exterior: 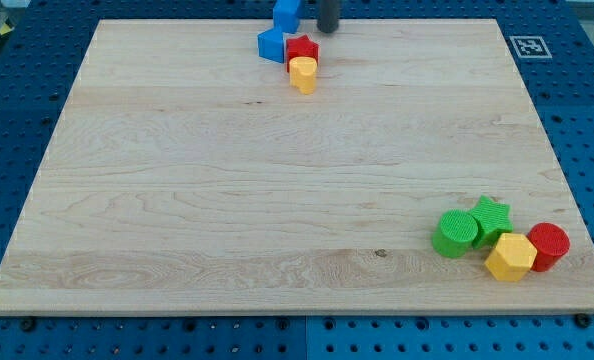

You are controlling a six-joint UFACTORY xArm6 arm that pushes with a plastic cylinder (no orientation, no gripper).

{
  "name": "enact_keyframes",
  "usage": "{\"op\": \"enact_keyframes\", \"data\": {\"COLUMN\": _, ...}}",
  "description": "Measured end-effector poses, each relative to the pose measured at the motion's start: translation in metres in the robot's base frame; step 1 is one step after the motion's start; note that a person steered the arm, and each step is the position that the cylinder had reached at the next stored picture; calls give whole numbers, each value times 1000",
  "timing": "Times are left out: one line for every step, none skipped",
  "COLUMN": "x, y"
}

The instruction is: Slide the blue cube to the right side

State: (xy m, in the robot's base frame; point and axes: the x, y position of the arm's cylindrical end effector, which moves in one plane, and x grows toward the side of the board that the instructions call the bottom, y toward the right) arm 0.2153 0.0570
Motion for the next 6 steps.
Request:
{"op": "enact_keyframes", "data": {"x": 35, "y": 44}}
{"op": "enact_keyframes", "data": {"x": 98, "y": 78}}
{"op": "enact_keyframes", "data": {"x": 172, "y": 84}}
{"op": "enact_keyframes", "data": {"x": 235, "y": 62}}
{"op": "enact_keyframes", "data": {"x": 251, "y": -23}}
{"op": "enact_keyframes", "data": {"x": 232, "y": -112}}
